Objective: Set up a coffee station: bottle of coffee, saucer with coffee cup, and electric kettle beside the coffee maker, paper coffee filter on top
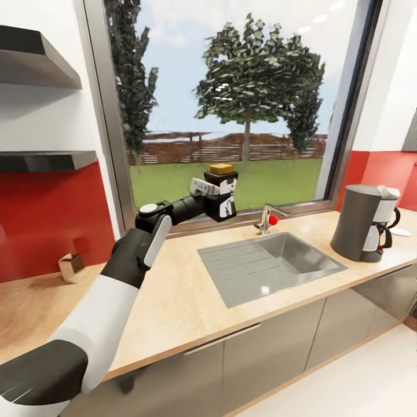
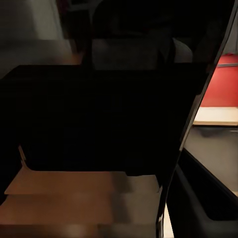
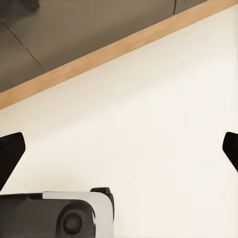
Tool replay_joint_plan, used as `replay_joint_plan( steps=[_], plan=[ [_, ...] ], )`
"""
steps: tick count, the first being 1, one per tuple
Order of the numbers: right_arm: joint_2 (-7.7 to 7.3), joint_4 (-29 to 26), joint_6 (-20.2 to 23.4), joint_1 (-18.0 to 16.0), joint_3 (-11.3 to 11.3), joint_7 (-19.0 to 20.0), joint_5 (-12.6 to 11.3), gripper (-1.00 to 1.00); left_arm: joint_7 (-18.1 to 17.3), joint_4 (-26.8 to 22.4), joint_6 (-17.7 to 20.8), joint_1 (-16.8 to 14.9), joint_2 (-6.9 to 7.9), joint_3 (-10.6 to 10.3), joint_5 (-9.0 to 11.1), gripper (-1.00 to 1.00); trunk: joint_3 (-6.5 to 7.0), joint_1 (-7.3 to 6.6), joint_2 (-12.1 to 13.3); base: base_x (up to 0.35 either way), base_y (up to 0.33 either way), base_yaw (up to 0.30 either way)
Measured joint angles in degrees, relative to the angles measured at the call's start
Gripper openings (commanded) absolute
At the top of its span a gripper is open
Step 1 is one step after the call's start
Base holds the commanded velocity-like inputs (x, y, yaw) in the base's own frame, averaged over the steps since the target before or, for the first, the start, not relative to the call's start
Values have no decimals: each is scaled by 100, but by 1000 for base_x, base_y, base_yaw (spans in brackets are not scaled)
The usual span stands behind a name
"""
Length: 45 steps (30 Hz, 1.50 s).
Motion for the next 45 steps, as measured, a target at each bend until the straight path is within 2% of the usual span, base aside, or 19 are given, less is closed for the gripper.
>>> replay_joint_plan(
  steps=[7,17,27,45],
  plan=[
    [1,-1,1,0,0,4,0,100,0,4,6,0,-1,0,2,-100,0,1,0,117,-190,-15],
    [2,-2,3,0,4,8,0,100,0,9,7,-1,-1,1,2,-100,0,2,0,16,-38,-160],
    [2,0,0,0,2,10,0,100,0,74,16,0,0,-8,0,-100,0,2,0,0,-256,-18],
    [1,-2,3,0,3,9,0,100,0,68,17,-1,-3,-9,-8,-100,0,2,0,0,-25,-227]
  ],
)
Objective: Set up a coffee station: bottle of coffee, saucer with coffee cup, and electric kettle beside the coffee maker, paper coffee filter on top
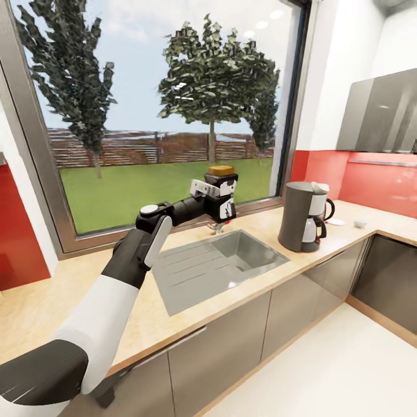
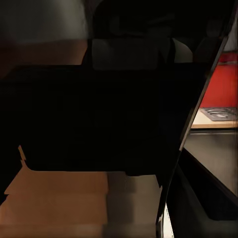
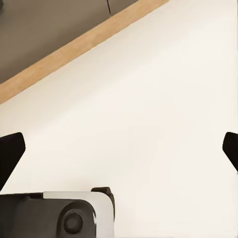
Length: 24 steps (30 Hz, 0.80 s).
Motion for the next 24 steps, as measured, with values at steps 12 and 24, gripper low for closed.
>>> replay_joint_plan(
  steps=[12,24],
  plan=[
    [7,-14,-14,-56,-33,-57,-1,100,0,7,0,0,-5,0,11,-100,0,0,0,0,0,-160],
    [278,-32,936,-1706,17,-820,1276,100,0,7,4,0,-15,0,9,-100,3,0,1,0,0,-4]
  ],
)
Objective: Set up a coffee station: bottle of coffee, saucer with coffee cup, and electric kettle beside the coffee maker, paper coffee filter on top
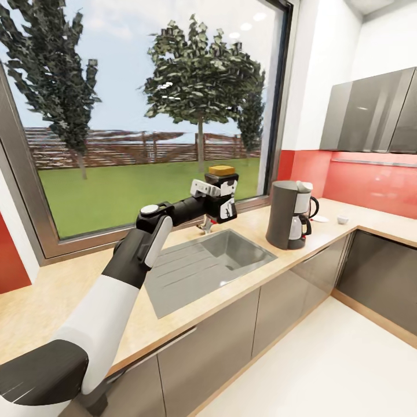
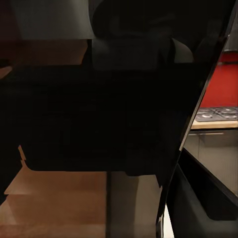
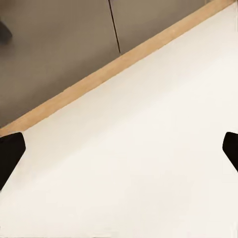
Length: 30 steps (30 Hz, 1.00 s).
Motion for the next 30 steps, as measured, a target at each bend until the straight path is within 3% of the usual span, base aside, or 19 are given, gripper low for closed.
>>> replay_joint_plan(
  steps=[3,6,9,13,14,15,16,20,21,22,23,25,26,28,30],
  plan=[
    [188,-1,11,-288,28,-97,124,100,0,2,0,0,-1,-3,3,-100,0,0,0,0,0,0],
    [695,-2,16,-548,430,-790,831,100,6,-2,-1,0,-2,-7,3,-100,0,0,0,0,0,0],
    [928,-4,39,-633,669,-1163,1273,100,5,-5,2,0,-1,-8,3,-100,-1,0,-1,0,0,0],
    [1039,-91,53,-715,793,-1156,1499,100,6,-10,3,0,-1,-6,3,-100,-1,0,-1,0,0,0],
    [1038,-204,53,-740,824,-935,1543,100,5,-12,3,0,-1,-7,3,-100,-1,0,-1,0,0,0],
    [958,-414,53,-788,836,-445,1581,100,6,-13,2,0,-1,-4,3,-100,0,0,-1,0,0,0],
    [912,-514,54,-802,829,-303,1585,100,6,-12,3,0,-1,-5,2,-100,-1,0,-1,0,0,0],
    [548,-1509,53,-837,846,7,1658,100,6,-19,5,0,-1,-7,2,-100,-1,0,-1,0,0,0],
    [60,-2586,89,-844,850,-251,1839,100,8,-27,8,1,0,-7,1,-100,0,-1,0,0,0,0],
    [-197,-3117,133,-841,858,-488,1939,100,8,-33,10,0,-1,-8,4,-100,0,-1,-1,0,0,0],
    [-725,-4033,331,-829,864,-1180,2111,100,8,-40,12,1,0,-8,-1,-100,0,-1,0,0,0,0],
    [-1223,-4804,663,-803,876,-2055,2244,100,8,-43,15,0,-1,-8,0,-100,0,-1,0,0,0,0],
    [-1517,-5227,999,-775,879,-2813,2317,100,9,-39,17,1,0,-6,-1,-100,-1,-1,0,0,0,0],
    [-1822,-5396,1386,-733,875,-3523,2375,100,9,-8,19,1,0,-2,-7,-100,-1,-1,1,0,0,0],
    [-1933,-5360,1491,-718,873,-3563,2391,100,9,31,15,1,-1,-1,-6,-100,0,-1,1,0,0,0]
  ],
)
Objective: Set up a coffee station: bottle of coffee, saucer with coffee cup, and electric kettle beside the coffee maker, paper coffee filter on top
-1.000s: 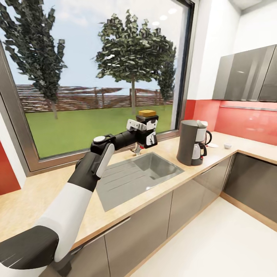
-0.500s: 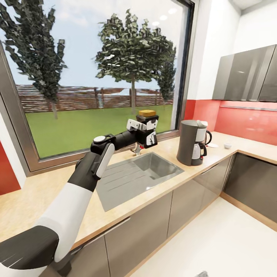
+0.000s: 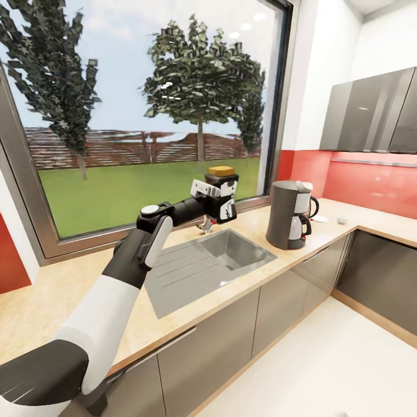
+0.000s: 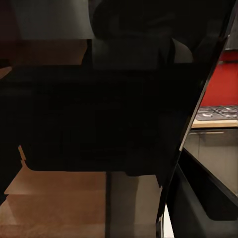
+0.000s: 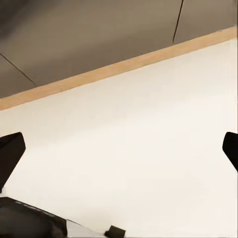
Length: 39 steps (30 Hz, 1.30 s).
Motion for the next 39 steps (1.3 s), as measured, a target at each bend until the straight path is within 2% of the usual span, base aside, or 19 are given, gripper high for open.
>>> replay_joint_plan(
  steps=[8,18,20,23,27,35,39],
  plan=[
    [-104,84,-82,14,-1,251,-41,100,0,78,-2,-1,-1,-3,7,-100,2,0,0,0,-26,-89],
    [-92,258,-102,20,7,277,-80,100,0,86,3,0,0,-7,5,-100,22,-2,-1,70,-86,-172],
    [-26,482,-101,21,12,277,-82,100,0,85,5,0,0,-7,5,-100,23,-2,-1,190,-203,-32],
    [219,986,-99,20,10,286,-117,100,0,85,6,0,1,-8,4,-100,23,-2,-1,209,-216,-14],
    [367,1221,-103,31,8,300,-142,100,0,87,2,-1,-1,-8,-1,-100,25,-1,-1,143,-147,-125],
    [416,1293,-109,85,8,312,-158,100,0,84,4,-1,-2,-42,2,-100,42,0,-2,23,-80,-251],
    [418,1296,-108,88,8,313,-159,100,-1,71,9,-1,-7,-244,5,-100,49,0,-2,2,-260,-130]
  ],
)
